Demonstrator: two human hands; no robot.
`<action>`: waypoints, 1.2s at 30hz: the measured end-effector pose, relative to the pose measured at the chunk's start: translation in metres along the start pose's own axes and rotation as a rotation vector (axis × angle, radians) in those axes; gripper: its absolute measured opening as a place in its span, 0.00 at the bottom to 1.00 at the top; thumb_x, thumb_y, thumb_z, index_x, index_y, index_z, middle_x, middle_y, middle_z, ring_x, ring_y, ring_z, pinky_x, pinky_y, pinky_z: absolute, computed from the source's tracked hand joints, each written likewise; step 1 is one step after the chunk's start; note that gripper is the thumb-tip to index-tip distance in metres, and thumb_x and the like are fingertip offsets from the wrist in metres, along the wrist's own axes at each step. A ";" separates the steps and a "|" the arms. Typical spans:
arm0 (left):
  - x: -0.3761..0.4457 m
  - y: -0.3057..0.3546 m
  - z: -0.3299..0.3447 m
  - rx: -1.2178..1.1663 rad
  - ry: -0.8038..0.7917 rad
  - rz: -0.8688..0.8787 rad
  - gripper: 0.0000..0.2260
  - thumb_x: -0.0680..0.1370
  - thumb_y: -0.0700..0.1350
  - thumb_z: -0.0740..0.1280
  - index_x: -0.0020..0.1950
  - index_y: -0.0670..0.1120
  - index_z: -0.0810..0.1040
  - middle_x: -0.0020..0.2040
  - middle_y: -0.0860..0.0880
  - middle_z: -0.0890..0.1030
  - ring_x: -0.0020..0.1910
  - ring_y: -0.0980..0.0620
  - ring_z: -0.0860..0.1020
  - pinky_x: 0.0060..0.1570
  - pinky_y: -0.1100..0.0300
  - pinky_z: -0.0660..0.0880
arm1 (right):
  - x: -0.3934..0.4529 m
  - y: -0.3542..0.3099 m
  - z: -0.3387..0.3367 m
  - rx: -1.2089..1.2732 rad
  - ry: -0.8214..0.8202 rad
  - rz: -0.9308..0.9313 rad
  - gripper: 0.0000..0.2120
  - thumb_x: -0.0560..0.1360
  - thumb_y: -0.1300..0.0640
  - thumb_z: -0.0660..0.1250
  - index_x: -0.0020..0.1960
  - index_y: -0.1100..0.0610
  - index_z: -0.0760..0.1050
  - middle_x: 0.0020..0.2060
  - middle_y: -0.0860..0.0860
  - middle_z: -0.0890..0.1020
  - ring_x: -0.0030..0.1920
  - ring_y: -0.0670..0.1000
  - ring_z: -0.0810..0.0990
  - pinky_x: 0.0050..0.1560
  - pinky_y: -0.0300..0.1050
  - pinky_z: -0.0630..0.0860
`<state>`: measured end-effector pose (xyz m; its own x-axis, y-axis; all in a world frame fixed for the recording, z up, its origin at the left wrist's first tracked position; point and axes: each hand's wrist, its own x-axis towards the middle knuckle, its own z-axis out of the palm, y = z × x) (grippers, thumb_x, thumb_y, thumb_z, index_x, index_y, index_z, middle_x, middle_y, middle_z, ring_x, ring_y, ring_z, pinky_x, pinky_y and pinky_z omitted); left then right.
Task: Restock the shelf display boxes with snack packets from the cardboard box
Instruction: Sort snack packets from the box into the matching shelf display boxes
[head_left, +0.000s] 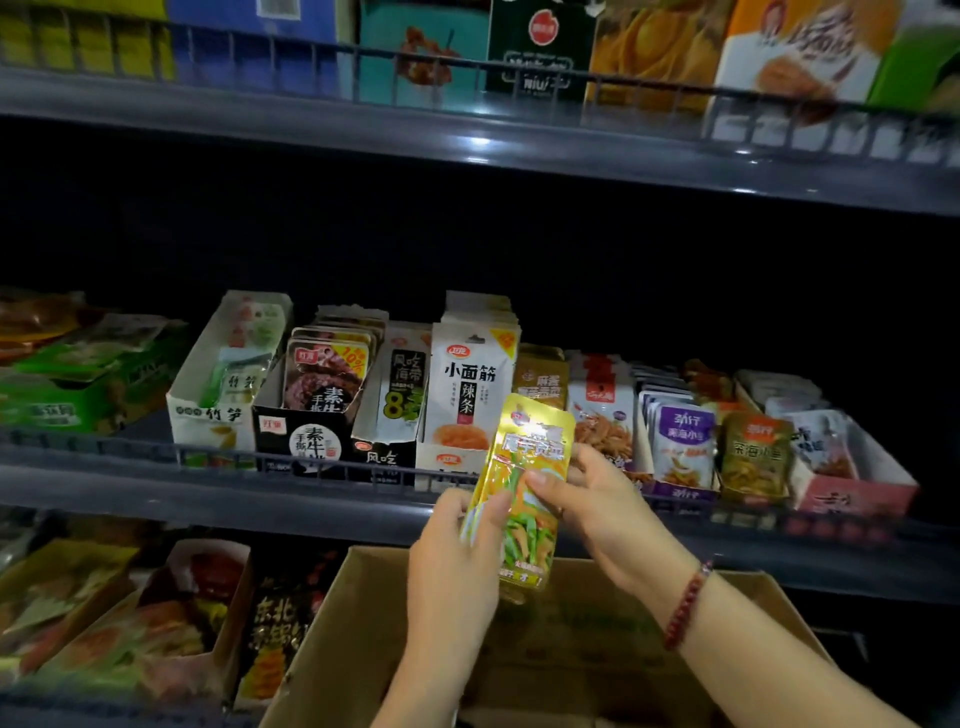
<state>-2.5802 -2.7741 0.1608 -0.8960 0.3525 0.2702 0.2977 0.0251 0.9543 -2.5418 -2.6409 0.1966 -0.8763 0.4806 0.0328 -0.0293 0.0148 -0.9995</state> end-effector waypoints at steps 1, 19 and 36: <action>0.000 0.000 0.003 0.011 -0.056 0.002 0.12 0.74 0.60 0.62 0.47 0.52 0.73 0.38 0.54 0.80 0.36 0.67 0.78 0.30 0.71 0.73 | 0.000 0.000 -0.003 -0.038 0.034 -0.008 0.16 0.73 0.61 0.70 0.60 0.57 0.72 0.50 0.52 0.84 0.50 0.51 0.83 0.56 0.50 0.79; 0.021 -0.052 0.011 0.861 -0.343 0.085 0.27 0.84 0.52 0.53 0.79 0.55 0.45 0.80 0.53 0.39 0.78 0.52 0.38 0.76 0.50 0.43 | 0.092 -0.044 -0.037 -0.305 0.440 -0.338 0.20 0.80 0.59 0.60 0.69 0.53 0.57 0.59 0.50 0.74 0.54 0.50 0.78 0.47 0.46 0.77; 0.024 -0.072 0.006 0.891 -0.421 0.051 0.28 0.83 0.51 0.57 0.80 0.55 0.46 0.78 0.53 0.34 0.77 0.52 0.33 0.76 0.53 0.50 | 0.128 0.001 -0.024 -0.735 0.369 -0.318 0.32 0.77 0.64 0.64 0.75 0.53 0.53 0.73 0.55 0.61 0.63 0.58 0.74 0.55 0.53 0.79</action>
<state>-2.6215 -2.7615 0.0978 -0.7362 0.6726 0.0756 0.6267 0.6353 0.4512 -2.6425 -2.5585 0.2001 -0.6646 0.6083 0.4338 0.1828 0.6954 -0.6950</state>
